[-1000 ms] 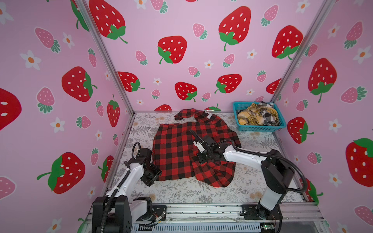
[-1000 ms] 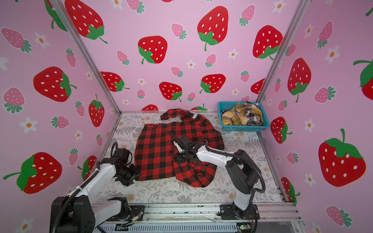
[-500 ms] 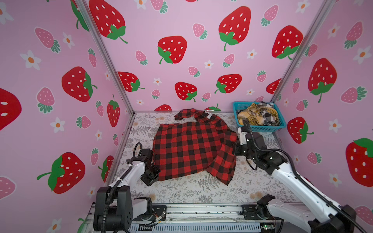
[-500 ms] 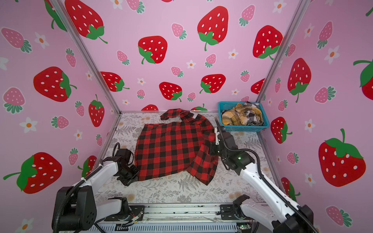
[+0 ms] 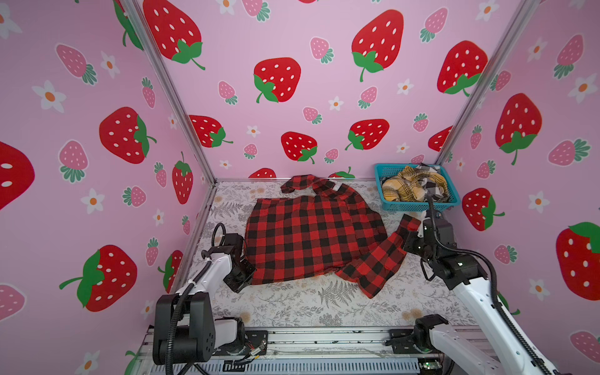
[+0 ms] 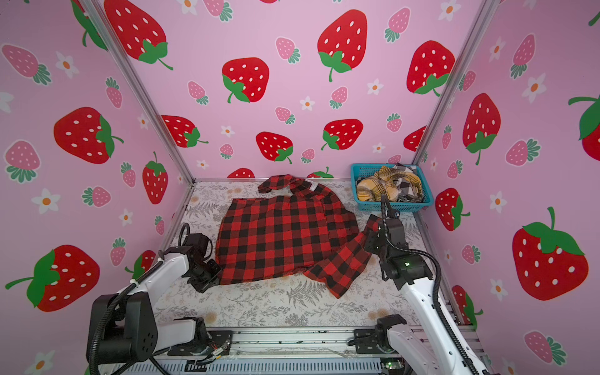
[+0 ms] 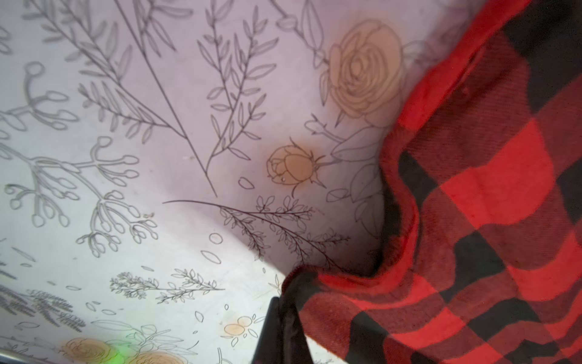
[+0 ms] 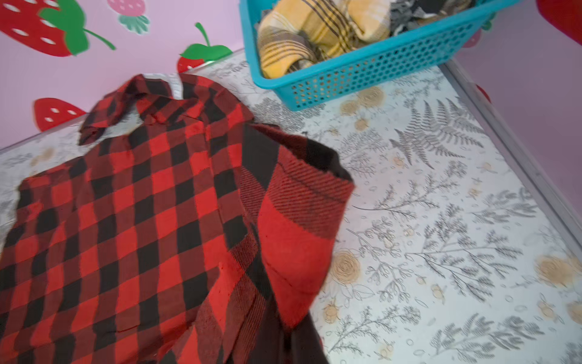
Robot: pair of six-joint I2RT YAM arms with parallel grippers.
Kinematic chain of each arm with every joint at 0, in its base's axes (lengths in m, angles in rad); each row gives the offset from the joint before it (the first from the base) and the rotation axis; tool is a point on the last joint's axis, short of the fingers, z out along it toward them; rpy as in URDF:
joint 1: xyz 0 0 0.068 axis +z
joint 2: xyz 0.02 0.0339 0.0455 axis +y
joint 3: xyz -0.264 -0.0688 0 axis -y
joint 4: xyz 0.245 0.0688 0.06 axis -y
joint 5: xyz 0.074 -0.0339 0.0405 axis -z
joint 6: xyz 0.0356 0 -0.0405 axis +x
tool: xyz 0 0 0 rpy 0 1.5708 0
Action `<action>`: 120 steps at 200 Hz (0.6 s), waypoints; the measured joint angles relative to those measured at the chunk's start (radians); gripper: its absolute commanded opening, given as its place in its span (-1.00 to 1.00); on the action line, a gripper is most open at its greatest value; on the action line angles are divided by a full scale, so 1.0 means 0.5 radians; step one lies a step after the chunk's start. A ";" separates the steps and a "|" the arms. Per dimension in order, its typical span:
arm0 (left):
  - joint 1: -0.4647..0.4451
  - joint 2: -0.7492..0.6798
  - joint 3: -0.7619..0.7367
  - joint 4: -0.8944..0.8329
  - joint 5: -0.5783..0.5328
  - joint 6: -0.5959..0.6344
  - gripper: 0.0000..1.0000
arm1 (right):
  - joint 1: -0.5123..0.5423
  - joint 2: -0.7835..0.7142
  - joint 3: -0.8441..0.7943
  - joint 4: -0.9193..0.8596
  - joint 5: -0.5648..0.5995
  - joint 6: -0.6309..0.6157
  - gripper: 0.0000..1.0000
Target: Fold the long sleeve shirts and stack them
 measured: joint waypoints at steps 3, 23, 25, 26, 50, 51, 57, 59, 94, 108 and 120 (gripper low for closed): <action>0.000 0.002 0.000 0.002 0.000 0.002 -1.00 | -0.013 0.011 0.000 -0.011 0.009 0.001 -1.00; 0.001 0.013 0.000 0.027 0.002 0.013 -1.00 | -0.083 0.063 -0.008 -0.023 -0.008 -0.003 -1.00; 0.001 0.015 0.000 0.031 0.002 0.014 -1.00 | -0.087 0.065 -0.011 -0.019 -0.024 -0.009 -1.00; 0.001 0.015 0.000 0.031 0.002 0.014 -1.00 | -0.089 0.065 -0.011 -0.018 -0.027 -0.009 -1.00; 0.002 0.031 0.000 0.050 0.005 0.021 -1.00 | -0.051 0.099 -0.056 0.132 -0.417 -0.071 -1.00; 0.002 0.031 0.000 0.050 0.005 0.021 -1.00 | -0.033 0.105 -0.056 0.146 -0.439 -0.076 -1.00; 0.002 0.031 0.000 0.056 0.006 0.021 -1.00 | 0.054 0.127 -0.053 0.197 -0.526 -0.091 -1.00; 0.002 0.031 0.000 0.056 0.007 0.021 -1.00 | 0.079 0.133 -0.051 0.207 -0.532 -0.099 -1.00; 0.007 0.053 0.000 0.092 0.008 0.021 -1.00 | 0.824 0.506 0.266 0.421 -0.906 -0.201 -1.00; 0.007 0.066 0.000 0.099 0.013 0.021 -1.00 | 1.021 0.734 0.404 0.542 -1.019 -0.229 -1.00; 0.007 0.068 0.000 0.101 0.013 0.021 -1.00 | 1.162 0.935 0.469 0.638 -1.079 -0.249 -1.00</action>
